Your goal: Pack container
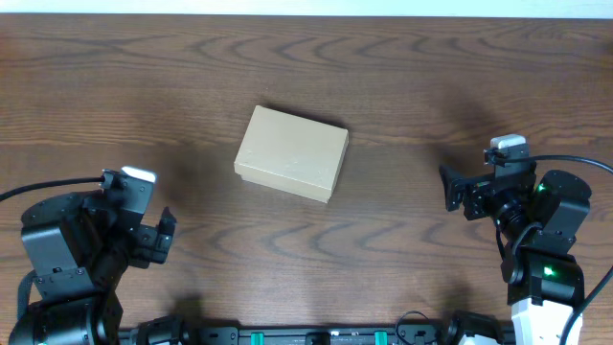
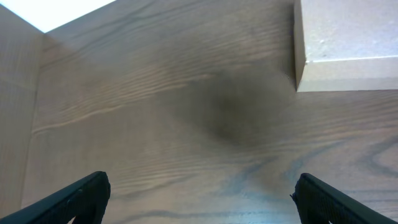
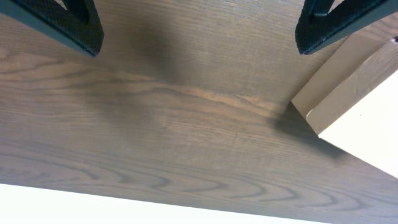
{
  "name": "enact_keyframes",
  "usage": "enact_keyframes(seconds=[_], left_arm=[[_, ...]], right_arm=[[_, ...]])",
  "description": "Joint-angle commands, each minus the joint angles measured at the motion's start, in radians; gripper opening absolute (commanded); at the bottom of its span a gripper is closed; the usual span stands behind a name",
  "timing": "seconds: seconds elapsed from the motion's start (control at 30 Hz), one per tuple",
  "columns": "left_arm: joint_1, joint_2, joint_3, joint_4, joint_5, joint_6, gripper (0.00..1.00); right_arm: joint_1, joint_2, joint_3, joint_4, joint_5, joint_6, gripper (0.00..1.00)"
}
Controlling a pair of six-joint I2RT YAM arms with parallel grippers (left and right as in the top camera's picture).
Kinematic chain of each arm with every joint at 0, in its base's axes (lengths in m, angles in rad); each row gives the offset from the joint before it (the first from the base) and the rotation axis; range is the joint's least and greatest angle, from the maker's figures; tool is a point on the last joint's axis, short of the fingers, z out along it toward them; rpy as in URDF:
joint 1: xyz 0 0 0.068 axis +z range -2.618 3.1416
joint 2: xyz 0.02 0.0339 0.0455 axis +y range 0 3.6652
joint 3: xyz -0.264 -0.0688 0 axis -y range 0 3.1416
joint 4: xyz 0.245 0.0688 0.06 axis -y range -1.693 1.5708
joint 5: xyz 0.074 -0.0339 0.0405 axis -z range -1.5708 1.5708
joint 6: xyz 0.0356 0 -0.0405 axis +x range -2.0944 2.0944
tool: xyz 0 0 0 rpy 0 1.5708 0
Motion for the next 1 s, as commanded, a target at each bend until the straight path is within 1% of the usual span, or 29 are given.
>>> enact_keyframes(seconds=[0.0, 0.3, 0.6, 0.67, 0.77, 0.87, 0.97], left_arm=[[0.002, 0.003, 0.001, -0.012, -0.028, -0.013, 0.95], [0.002, 0.003, 0.001, -0.023, -0.028, -0.013, 0.95], [0.002, 0.003, 0.001, -0.023, -0.028, -0.012, 0.95], [0.002, 0.003, 0.001, -0.023, -0.028, -0.012, 0.95], [0.002, 0.003, 0.001, -0.023, -0.028, -0.013, 0.95], [0.002, 0.003, 0.001, -0.023, -0.028, -0.012, 0.95], [0.002, 0.003, 0.001, -0.023, -0.028, -0.013, 0.95]], right_arm=[[-0.007, 0.002, -0.005, -0.001, 0.0, 0.009, 0.99], [-0.007, 0.002, -0.005, -0.031, 0.0, 0.008, 0.99], [-0.007, 0.002, -0.005, -0.026, 0.008, 0.004, 0.99], [-0.007, 0.002, -0.005, 0.017, -0.005, 0.005, 0.99], [0.031, -0.009, -0.007, 0.19, -0.011, 0.0, 0.99], [0.103, -0.061, -0.008, 0.337, 0.117, 0.002, 0.99], [0.161, -0.12, -0.008, 0.363, 0.221, 0.001, 0.99]])
